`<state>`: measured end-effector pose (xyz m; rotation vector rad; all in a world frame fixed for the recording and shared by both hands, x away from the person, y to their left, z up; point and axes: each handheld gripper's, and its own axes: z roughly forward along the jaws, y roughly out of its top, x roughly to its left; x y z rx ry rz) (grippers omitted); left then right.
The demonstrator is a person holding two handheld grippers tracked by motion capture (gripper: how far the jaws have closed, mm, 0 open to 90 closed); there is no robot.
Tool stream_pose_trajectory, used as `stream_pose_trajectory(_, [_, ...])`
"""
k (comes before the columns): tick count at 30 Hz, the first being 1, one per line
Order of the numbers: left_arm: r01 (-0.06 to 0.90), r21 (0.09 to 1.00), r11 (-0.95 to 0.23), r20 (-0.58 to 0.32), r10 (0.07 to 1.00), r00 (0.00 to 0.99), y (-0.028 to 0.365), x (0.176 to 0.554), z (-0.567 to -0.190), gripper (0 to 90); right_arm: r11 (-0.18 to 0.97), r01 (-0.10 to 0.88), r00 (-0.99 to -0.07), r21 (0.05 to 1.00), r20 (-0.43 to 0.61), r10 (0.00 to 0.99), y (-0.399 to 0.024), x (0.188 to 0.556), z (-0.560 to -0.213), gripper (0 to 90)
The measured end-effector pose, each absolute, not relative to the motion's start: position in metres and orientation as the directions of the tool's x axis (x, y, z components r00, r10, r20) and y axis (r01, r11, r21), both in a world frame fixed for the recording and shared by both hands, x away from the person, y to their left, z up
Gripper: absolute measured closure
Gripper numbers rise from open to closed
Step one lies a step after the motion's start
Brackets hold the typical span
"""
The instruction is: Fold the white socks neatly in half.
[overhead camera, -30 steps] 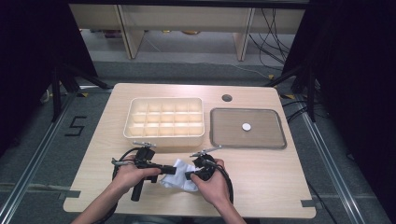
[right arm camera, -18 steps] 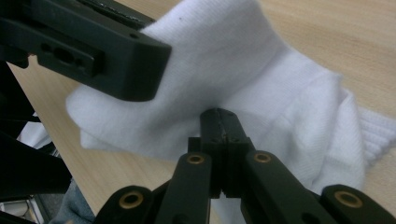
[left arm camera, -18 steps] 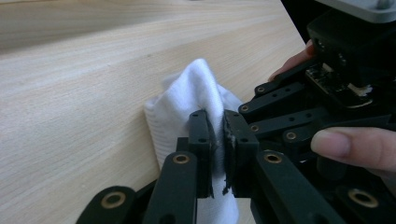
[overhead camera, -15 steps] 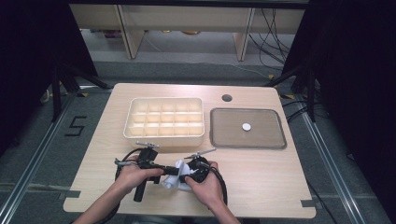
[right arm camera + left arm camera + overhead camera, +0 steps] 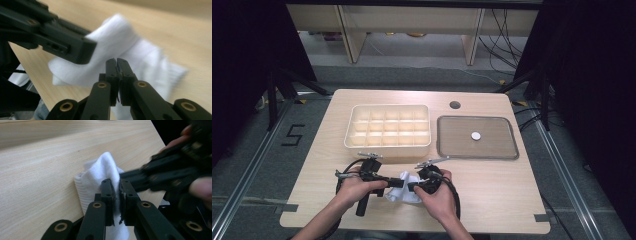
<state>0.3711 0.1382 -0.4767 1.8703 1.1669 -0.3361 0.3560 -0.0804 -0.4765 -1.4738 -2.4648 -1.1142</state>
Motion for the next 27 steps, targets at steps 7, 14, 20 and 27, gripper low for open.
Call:
stream_pose_trajectory(7, [0.827, 0.539, -0.159, -0.614, 0.598, 0.515, 0.136, 0.371, -0.477, 82.6, 0.270, 0.800, -0.486, 0.535, 0.315, 0.815, -0.121, 0.359, -0.462, 90.0])
stream_pose_trajectory(14, [0.817, 0.545, -0.188, -0.605, 0.587, 0.538, 0.132, 0.371, -0.475, 82.6, 0.272, 0.823, -0.467, 0.500, 0.321, 0.824, -0.129, 0.359, -0.483, 90.0])
stream_pose_trajectory(20, [0.811, 0.554, -0.185, -0.583, 0.609, 0.537, 0.127, 0.369, -0.476, 82.7, 0.297, 0.810, -0.474, 0.506, 0.266, 0.839, -0.117, 0.356, -0.491, 89.4])
stream_pose_trajectory(27, [0.799, 0.566, -0.206, -0.556, 0.620, 0.554, 0.124, 0.369, -0.474, 82.8, 0.299, 0.802, -0.477, 0.517, 0.253, 0.841, -0.108, 0.354, -0.491, 89.9])
